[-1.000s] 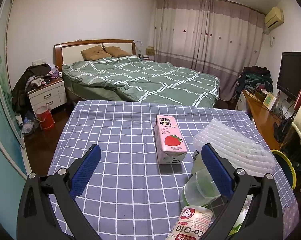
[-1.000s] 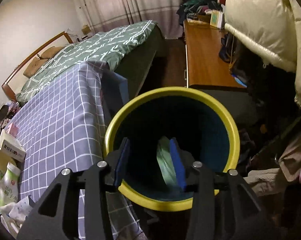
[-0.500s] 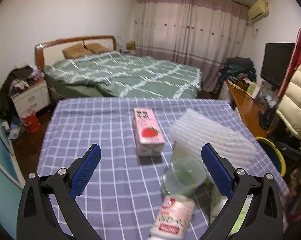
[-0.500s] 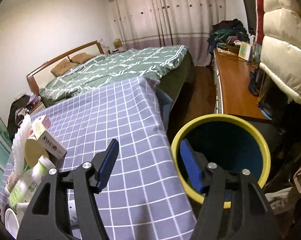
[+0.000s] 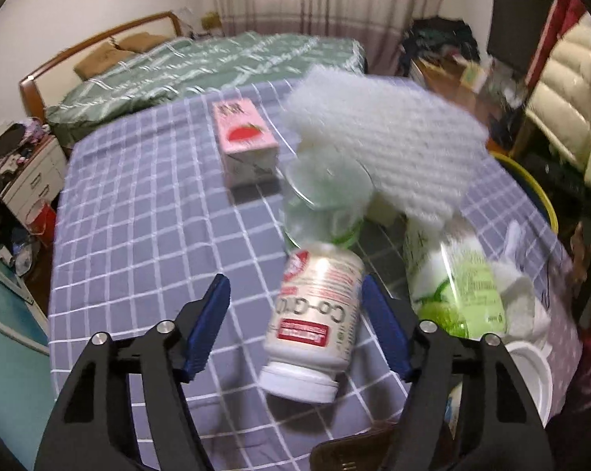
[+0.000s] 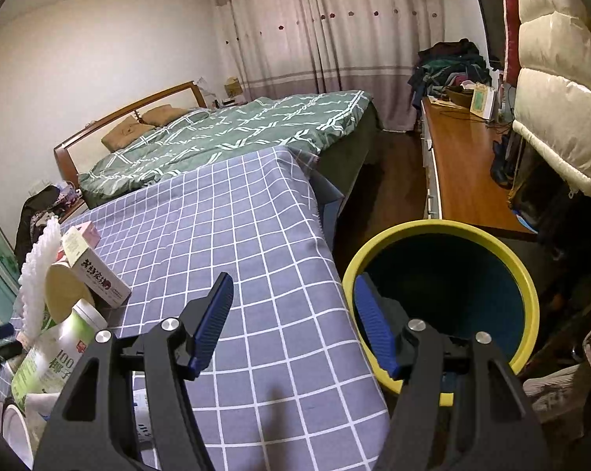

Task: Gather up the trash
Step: 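Grasp the white supplement bottle with the left gripper and lift it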

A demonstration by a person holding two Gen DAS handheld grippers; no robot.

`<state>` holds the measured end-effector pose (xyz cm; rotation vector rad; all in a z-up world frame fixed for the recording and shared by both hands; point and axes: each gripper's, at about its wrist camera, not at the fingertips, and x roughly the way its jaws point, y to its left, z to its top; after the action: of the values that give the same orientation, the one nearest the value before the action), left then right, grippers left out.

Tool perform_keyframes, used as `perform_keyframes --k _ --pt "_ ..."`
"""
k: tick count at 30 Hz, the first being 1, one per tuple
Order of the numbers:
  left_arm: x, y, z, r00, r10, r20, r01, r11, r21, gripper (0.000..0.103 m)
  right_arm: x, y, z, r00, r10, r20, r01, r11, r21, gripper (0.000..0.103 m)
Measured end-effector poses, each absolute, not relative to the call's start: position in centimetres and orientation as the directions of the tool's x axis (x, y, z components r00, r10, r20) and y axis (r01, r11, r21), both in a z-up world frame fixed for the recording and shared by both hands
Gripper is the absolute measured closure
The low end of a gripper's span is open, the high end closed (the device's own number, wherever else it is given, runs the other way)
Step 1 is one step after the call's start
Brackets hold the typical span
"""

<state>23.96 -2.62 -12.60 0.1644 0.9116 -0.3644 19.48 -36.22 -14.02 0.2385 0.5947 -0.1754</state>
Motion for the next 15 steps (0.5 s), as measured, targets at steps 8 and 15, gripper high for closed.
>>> perform_keyframes --k 8,15 --pt "24.8 -4.1 -14.5 0.482 -0.220 -0.848 0.418 0.909 0.001 0.049 19.8 -36.4 -14.2 0.814 -0.075 -0.576 0.224 0.955 0.192 0.042" --pt "24.8 -3.5 -13.9 0.483 -0.219 -0.848 0.414 0.910 0.001 0.054 19.7 -36.3 -14.1 0.818 -0.072 -0.571 0.221 0.956 0.195 0.041"
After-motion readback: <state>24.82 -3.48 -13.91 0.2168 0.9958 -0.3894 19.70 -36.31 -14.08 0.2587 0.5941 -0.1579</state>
